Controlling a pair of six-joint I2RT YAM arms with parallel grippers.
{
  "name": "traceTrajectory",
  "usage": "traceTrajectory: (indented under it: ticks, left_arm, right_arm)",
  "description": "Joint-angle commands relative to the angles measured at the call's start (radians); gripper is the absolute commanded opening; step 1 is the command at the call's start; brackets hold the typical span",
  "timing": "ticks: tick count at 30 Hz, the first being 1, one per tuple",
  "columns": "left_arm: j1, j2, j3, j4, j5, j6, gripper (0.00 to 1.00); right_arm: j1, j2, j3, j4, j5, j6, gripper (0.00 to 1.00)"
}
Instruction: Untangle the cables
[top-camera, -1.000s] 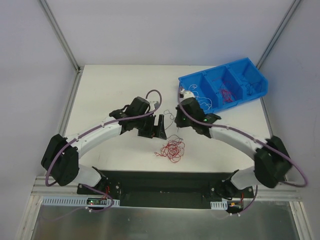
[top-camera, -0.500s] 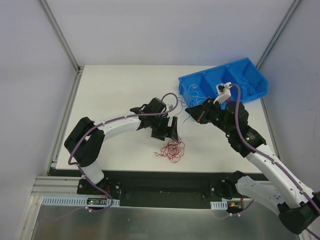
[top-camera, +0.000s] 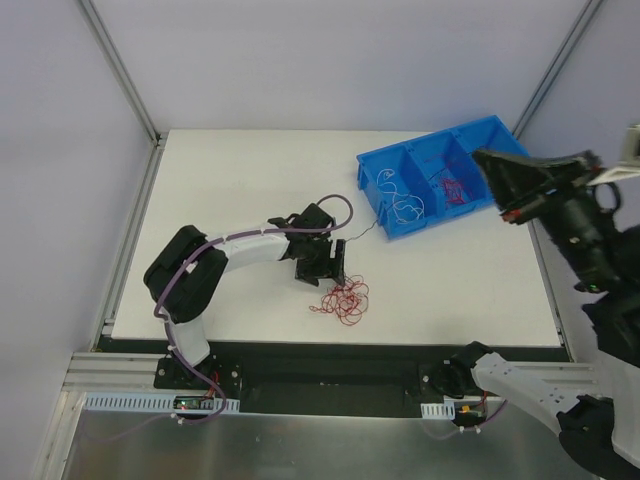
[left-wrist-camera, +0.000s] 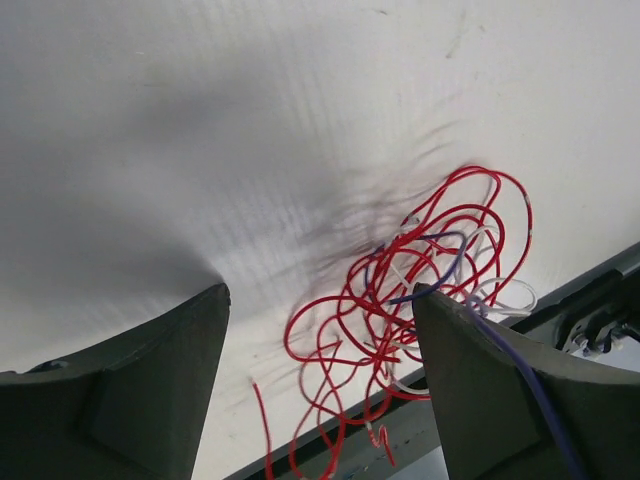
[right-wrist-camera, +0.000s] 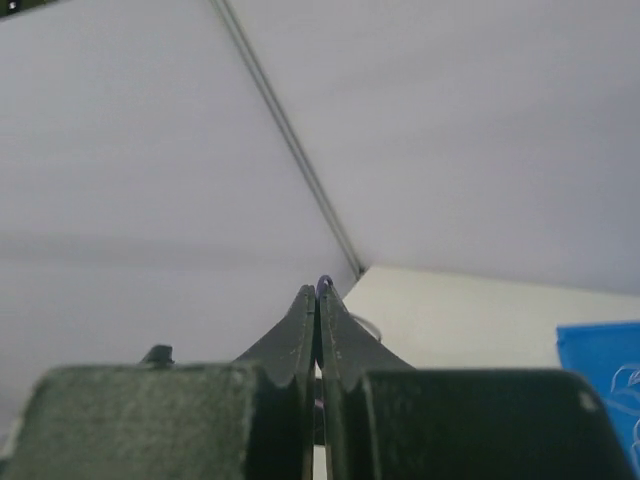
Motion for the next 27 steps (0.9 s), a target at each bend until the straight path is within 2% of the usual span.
traceTrajectory:
  ticks: [1,6,11,17,20,23,27]
  left_arm:
    - [0.114,0.008,-0.057,-0.128,-0.099,0.014,0.75]
    - [0.292,-0.156,-0.150,-0.154,-0.119,0.049,0.76]
    - [0.430,-0.270,-0.125,-0.229,-0.087,0.112,0.79]
    - [0.450,-0.362,-0.045,-0.292,-0.129,0.166,0.85]
    - [0.450,-0.437,-0.016,-0.298,-0.119,0.193,0.85]
    - [0.449,-0.523,0.010,-0.277,-0.018,0.201,0.85]
    - [0.435,-0.578,0.074,-0.219,0.218,0.215,0.82]
  right_arm:
    - [-0.004,0.052,0.223,-0.165,0.155,-0.171,0.00]
    - [-0.005,0.055,0.279,-0.200,0.267,-0.270,0.00]
    - [-0.004,0.009,0.187,-0.191,0.334,-0.282,0.00]
    - [-0.005,-0.026,0.104,-0.185,0.399,-0.304,0.00]
    - [-0.004,-0.040,0.070,-0.196,0.358,-0.302,0.00]
    - [-0.004,-0.039,0.014,-0.202,0.286,-0.290,0.00]
    - [-0.004,-0.022,-0.086,-0.180,0.177,-0.244,0.00]
